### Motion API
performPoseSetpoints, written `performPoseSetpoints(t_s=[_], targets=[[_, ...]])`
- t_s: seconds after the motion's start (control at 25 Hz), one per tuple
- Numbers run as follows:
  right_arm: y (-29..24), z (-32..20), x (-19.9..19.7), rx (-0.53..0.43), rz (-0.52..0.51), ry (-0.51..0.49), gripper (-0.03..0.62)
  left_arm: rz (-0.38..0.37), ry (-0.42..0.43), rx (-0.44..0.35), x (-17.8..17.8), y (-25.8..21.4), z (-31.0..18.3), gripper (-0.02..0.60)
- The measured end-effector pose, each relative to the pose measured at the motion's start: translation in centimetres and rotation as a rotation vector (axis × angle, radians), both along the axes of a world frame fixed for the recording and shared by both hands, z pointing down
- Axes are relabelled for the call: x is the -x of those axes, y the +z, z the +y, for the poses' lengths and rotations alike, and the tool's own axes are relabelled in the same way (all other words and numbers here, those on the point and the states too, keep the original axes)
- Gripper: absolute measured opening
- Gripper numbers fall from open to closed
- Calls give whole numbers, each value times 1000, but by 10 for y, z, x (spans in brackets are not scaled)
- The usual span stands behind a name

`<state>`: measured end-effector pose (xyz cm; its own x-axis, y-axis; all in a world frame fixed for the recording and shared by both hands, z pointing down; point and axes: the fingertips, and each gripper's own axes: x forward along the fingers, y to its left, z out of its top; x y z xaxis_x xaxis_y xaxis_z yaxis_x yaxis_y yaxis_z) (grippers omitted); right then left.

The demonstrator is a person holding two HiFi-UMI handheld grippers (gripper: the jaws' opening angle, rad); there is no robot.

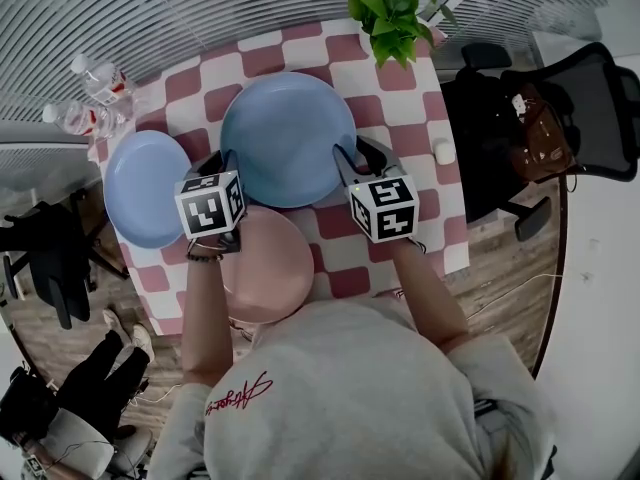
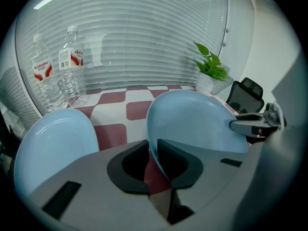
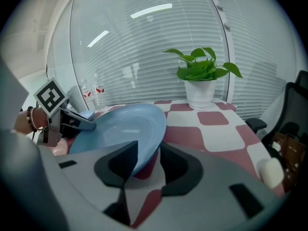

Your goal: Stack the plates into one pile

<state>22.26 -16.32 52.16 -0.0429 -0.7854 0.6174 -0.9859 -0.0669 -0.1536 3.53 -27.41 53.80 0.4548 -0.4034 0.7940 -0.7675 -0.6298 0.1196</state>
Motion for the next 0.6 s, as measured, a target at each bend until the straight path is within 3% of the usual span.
performPoseSetpoints(t_s=[0.6], targets=[[-30,-4,-12,-70,16,11,115,48,-29,-63,-3,-27,2,61]])
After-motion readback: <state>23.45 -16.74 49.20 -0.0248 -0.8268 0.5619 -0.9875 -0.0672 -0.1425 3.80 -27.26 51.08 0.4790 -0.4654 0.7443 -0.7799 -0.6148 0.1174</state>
